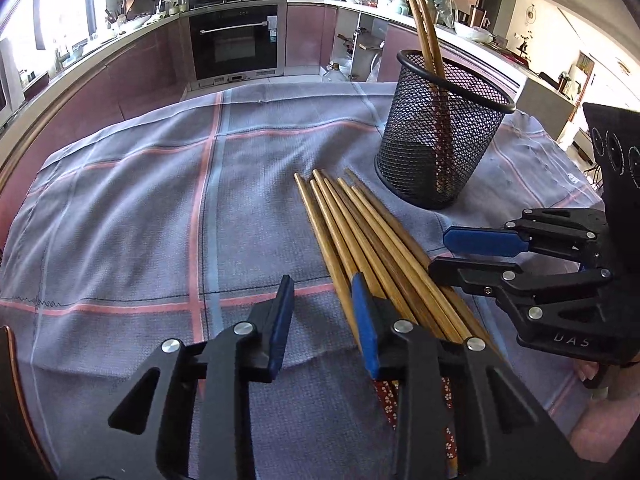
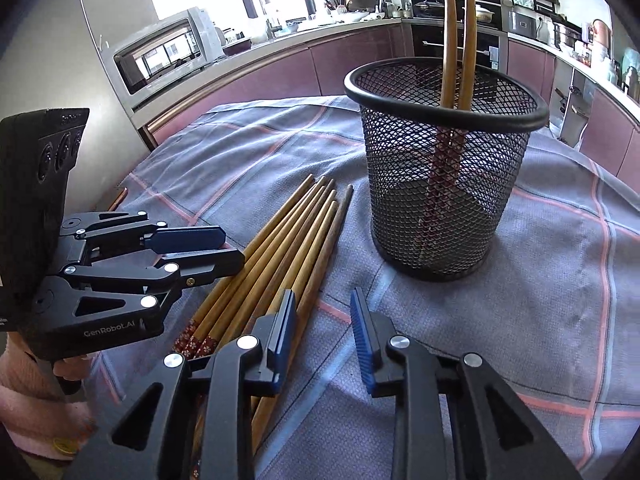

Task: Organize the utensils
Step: 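Grasp one chopstick with the left gripper while the right gripper grasps another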

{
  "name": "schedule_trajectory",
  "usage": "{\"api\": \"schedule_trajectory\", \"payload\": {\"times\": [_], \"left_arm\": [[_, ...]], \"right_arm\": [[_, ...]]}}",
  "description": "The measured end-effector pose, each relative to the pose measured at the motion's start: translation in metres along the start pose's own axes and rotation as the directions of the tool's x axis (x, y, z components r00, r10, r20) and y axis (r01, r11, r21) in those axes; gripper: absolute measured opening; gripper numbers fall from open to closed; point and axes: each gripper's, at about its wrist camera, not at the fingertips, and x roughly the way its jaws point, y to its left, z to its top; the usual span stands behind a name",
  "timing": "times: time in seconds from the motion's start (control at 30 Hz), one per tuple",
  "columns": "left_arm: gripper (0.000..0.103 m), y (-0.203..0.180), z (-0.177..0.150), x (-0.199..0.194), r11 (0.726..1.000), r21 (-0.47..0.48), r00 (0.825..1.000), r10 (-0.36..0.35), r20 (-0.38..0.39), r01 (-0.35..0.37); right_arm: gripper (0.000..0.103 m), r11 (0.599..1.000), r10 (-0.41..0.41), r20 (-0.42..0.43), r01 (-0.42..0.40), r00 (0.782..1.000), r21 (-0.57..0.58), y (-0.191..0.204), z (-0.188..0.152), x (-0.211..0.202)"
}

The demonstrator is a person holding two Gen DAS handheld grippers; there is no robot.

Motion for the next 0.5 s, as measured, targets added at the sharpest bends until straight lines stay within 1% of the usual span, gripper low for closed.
{"api": "schedule_trajectory", "payload": {"times": [0.13, 0.2, 0.43, 0.5], "left_arm": [[0.029, 0.004, 0.001, 0.001, 0.999, -0.010, 0.999, -0.033, -0.018, 0.033], [0.029, 0.003, 0.002, 0.003, 1.000, -0.002, 1.000, -0.024, -0.018, 0.024], [0.023, 0.005, 0.008, 0.013, 1.000, 0.005, 0.999, -0.011, -0.034, 0.011], [0.023, 0.005, 0.010, 0.014, 1.000, 0.006, 0.999, -0.013, -0.036, 0.013]], "right_arm": [[0.026, 1.000, -0.003, -0.006, 0.003, 1.000, -0.002, 0.001, 0.002, 0.002], [0.025, 1.000, -0.010, -0.007, 0.010, 1.000, -0.008, 0.003, 0.003, 0.004], [0.023, 0.999, -0.037, -0.007, 0.037, 0.999, -0.012, 0.008, 0.010, 0.013], [0.022, 0.999, -0.038, -0.005, 0.038, 0.999, -0.012, 0.008, 0.011, 0.015]]}}
